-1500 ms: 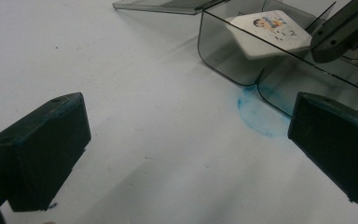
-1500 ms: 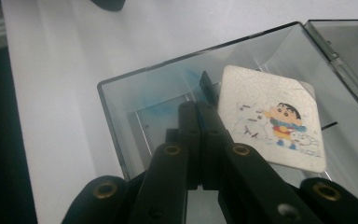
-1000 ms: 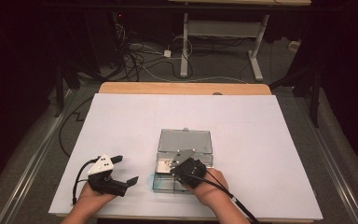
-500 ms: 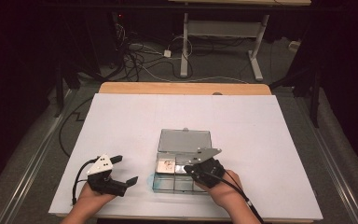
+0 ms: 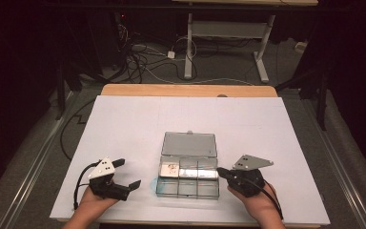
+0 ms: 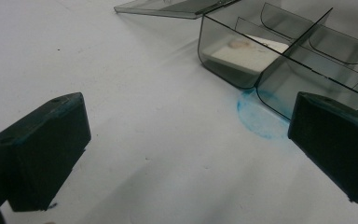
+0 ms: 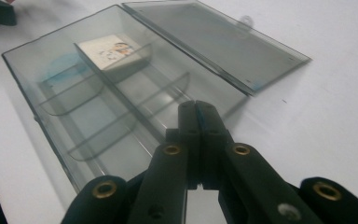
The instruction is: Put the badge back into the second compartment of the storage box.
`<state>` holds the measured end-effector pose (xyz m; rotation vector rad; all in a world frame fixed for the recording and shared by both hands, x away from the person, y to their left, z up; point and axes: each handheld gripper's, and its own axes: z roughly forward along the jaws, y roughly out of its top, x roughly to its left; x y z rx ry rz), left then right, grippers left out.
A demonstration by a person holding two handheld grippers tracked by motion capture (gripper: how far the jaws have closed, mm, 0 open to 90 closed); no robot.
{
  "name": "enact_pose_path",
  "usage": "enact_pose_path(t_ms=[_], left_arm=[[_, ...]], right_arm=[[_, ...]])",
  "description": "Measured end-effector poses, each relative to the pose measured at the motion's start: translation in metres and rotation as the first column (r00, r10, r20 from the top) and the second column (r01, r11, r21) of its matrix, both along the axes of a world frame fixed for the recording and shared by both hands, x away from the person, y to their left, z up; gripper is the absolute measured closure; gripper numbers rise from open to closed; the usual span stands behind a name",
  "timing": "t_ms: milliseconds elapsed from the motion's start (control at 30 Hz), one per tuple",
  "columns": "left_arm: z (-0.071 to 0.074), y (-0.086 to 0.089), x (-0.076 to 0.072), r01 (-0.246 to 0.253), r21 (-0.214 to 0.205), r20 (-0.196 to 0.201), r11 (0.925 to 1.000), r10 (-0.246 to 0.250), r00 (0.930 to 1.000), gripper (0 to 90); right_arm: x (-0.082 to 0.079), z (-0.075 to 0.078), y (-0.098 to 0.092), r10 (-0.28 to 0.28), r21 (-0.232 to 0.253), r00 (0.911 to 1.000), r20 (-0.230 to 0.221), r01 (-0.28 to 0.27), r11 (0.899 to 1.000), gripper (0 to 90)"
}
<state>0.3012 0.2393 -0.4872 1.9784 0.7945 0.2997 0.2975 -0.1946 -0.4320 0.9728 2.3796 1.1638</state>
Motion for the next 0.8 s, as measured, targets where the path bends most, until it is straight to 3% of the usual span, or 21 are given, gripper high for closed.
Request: enact_pose_path(t_ms=[233, 467, 800], left_arm=[[0.0, 0.0, 0.0, 0.0, 0.0, -0.001, 1.0, 0.0, 1.0, 0.0], [0.0, 0.0, 0.0, -0.001, 0.002, 0.001, 1.0, 0.001, 1.0, 0.0], [0.0, -0.001, 0.0, 0.003, 0.003, -0.001, 1.0, -0.003, 1.0, 0.0]], right_arm=[[-0.008, -0.011, -0.033, -0.081, 0.019, 0.9966, -0.011, 0.081, 0.996, 90.0], [-0.017, -0.028, -0.055, -0.14, 0.006, 0.99, -0.019, 0.14, 0.99, 89.7], [-0.022, -0.041, -0.061, -0.177, -0.008, 0.9841, -0.018, 0.177, 0.984, 85.4]])
